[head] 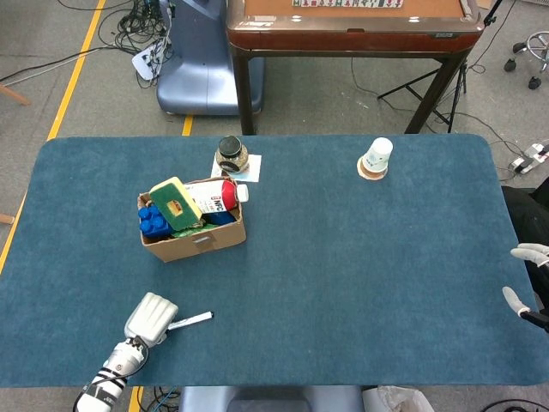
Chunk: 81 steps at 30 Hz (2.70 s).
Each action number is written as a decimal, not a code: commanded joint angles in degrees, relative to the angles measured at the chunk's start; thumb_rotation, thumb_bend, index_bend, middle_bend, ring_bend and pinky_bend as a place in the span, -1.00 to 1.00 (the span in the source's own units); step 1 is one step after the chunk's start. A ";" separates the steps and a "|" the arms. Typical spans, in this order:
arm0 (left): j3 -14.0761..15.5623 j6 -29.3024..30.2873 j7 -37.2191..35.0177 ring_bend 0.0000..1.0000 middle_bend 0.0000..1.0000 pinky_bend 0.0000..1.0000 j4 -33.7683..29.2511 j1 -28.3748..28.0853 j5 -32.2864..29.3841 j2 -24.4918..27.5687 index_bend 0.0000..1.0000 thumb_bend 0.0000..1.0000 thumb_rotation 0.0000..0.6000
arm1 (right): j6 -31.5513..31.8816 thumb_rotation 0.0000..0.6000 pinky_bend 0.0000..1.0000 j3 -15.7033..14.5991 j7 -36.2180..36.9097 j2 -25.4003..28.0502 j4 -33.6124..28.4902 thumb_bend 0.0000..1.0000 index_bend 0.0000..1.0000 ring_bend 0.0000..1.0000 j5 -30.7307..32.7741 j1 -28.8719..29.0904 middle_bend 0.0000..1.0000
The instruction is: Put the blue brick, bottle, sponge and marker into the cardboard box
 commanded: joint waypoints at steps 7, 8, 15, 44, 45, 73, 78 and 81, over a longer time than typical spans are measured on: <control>0.06 0.58 -1.45 0.67 1.00 0.85 -1.37 0.72 0.82 0.86 0.59 -0.93 1.00 | -0.14 1.00 -0.18 -0.01 -0.14 -0.03 -0.04 -0.53 -0.35 -0.42 0.03 0.07 -0.39; 0.10 0.42 -2.32 0.66 1.00 0.85 -2.43 0.86 0.66 1.22 0.56 -0.93 1.00 | -0.13 1.00 -0.18 -0.02 -0.17 -0.04 -0.04 -0.53 -0.35 -0.42 -0.01 0.06 -0.39; -0.78 -1.69 -5.61 0.59 1.00 0.84 -10.73 0.62 -3.27 4.47 -0.02 -0.93 1.00 | -0.12 1.00 -0.18 -0.06 -0.41 -0.13 -0.09 -0.53 -0.35 -0.42 -0.11 0.08 -0.39; -5.70 -4.53 -9.72 0.64 1.00 0.83 -8.14 -3.62 -12.67 0.46 0.02 -0.75 1.00 | 0.43 1.00 -0.18 0.14 0.59 0.20 0.07 -0.53 -0.35 -0.42 0.03 -0.15 -0.39; -5.70 -4.52 -9.60 0.64 1.00 0.83 -8.09 -3.70 -12.83 0.39 0.02 -0.75 1.00 | 0.45 1.00 -0.18 0.14 0.62 0.20 0.09 -0.53 -0.35 -0.42 0.05 -0.16 -0.39; -4.14 -4.50 -6.81 0.64 1.00 0.83 -7.98 -6.59 -18.67 -0.71 0.00 -0.46 1.00 | 0.55 1.00 -0.18 0.16 0.87 0.34 0.03 -0.53 -0.35 -0.42 0.03 -0.24 -0.39; -3.68 -4.48 -6.35 0.64 1.00 0.83 -8.21 -7.01 -19.29 -0.68 -0.01 -0.46 1.00 | 0.52 1.00 -0.18 0.16 0.85 0.34 0.04 -0.53 -0.35 -0.42 0.00 -0.22 -0.39; -3.41 -4.30 -6.03 0.64 1.00 0.83 -7.96 -7.26 -19.43 -0.83 0.00 -0.46 1.00 | 0.44 1.00 -0.18 0.12 0.79 0.34 0.00 -0.53 -0.35 -0.42 -0.04 -0.20 -0.39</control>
